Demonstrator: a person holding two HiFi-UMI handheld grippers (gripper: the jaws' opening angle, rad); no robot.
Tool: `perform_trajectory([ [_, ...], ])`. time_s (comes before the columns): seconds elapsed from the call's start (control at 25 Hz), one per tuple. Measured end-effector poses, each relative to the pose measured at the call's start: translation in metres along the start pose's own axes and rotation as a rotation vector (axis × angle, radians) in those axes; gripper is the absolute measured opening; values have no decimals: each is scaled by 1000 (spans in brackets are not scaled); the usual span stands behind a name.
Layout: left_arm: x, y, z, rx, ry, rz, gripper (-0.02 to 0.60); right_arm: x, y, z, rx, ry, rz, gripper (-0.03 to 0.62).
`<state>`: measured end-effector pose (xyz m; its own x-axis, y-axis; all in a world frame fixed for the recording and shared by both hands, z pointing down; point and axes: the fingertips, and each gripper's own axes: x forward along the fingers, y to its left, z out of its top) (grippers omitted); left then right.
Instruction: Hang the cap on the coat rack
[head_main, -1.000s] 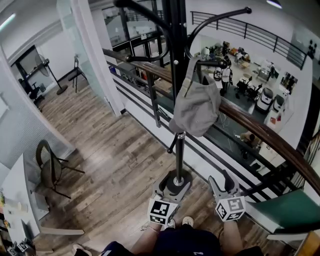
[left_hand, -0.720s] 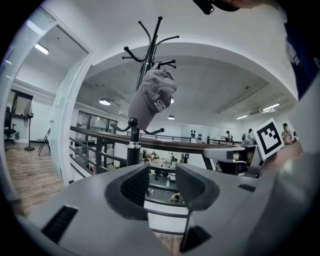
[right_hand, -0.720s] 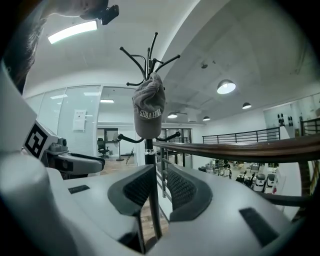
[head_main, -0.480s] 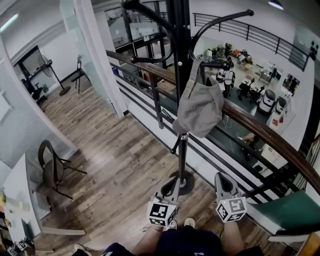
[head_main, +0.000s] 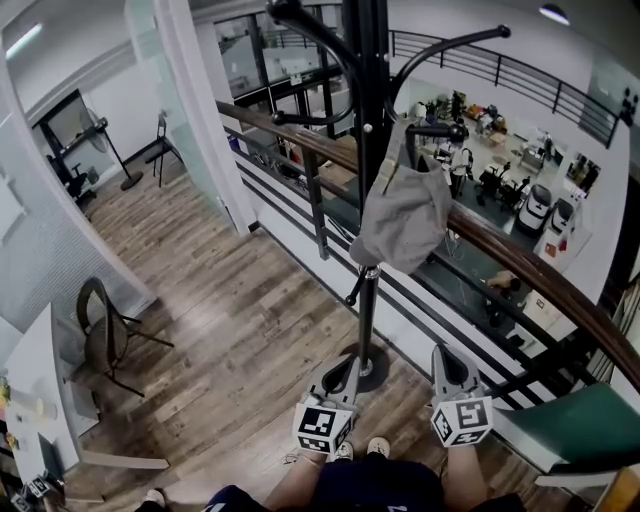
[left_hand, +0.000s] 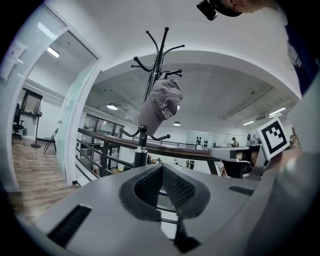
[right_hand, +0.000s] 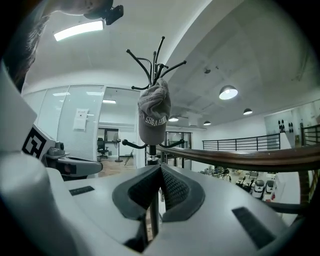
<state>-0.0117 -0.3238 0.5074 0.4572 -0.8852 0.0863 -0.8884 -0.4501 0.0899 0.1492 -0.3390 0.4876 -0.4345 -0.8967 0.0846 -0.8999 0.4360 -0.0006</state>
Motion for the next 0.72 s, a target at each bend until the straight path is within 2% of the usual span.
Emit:
perform_trajectory([
  [0.56,-11,6,5,-13,-28,51,3,1,11,-9,-43,33,28,8],
  [0.72,-12,8,1,-42,13,75,3,5,7,-11,-57,43,40,8],
])
